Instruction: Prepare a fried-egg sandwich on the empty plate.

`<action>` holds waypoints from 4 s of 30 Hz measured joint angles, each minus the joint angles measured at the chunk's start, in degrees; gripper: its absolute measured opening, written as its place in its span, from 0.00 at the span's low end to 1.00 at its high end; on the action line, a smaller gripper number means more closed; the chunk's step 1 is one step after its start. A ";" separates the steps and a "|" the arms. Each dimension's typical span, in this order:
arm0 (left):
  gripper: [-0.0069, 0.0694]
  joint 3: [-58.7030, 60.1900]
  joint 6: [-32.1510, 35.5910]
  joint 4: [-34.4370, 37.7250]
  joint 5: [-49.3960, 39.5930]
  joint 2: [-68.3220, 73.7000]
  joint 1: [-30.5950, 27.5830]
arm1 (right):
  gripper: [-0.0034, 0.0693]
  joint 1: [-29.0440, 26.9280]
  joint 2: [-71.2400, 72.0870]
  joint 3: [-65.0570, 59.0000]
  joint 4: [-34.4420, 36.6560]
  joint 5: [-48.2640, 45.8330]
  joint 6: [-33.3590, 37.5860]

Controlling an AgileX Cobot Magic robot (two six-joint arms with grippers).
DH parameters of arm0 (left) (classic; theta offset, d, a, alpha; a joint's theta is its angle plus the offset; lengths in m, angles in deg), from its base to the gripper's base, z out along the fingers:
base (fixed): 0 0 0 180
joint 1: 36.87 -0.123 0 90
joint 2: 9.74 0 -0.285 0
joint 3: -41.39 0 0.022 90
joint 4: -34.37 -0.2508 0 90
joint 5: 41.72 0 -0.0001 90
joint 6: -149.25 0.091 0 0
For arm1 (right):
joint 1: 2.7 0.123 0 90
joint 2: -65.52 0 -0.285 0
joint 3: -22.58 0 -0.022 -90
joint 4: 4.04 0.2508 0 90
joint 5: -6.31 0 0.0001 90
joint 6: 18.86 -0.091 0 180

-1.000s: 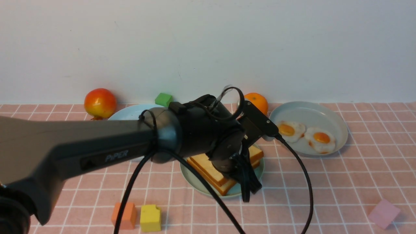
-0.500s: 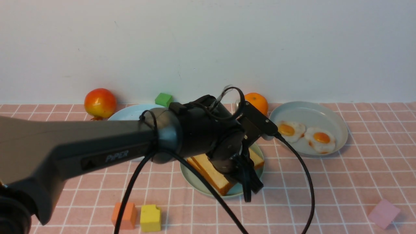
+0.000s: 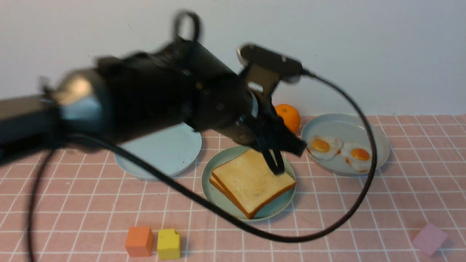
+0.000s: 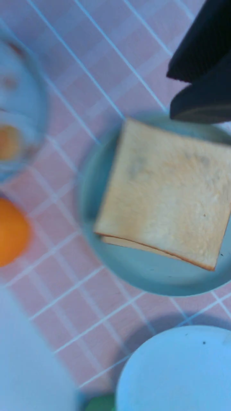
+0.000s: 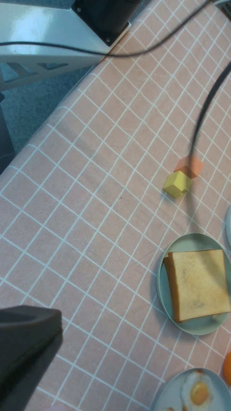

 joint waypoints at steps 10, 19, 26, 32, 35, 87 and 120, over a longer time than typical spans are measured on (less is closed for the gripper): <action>0.11 27.17 1.54 9.55 7.13 -33.52 0.00 | 0.09 0.00 0.00 0.00 0.00 0.00 0.00; 0.11 54.07 1.60 11.31 23.17 -60.45 0.00 | 0.11 0.00 0.00 0.00 0.00 0.00 0.00; 0.11 62.80 1.60 10.19 26.44 -69.96 0.00 | 0.12 0.00 0.00 0.00 0.00 0.00 0.00; 0.11 65.72 1.60 10.01 24.12 -70.95 0.00 | 0.13 0.00 0.00 0.00 0.00 0.00 0.00; 0.11 65.84 1.60 10.01 22.08 -70.95 0.00 | 0.14 0.00 0.00 0.00 0.00 0.00 0.00; 0.12 65.91 1.60 10.01 18.95 -70.84 0.00 | 0.05 -48.96 30.77 -62.13 -0.23 49.73 6.06; 0.11 84.12 4.11 17.92 13.10 -93.27 -38.72 | 0.06 -48.96 30.77 -62.11 -0.23 49.64 6.01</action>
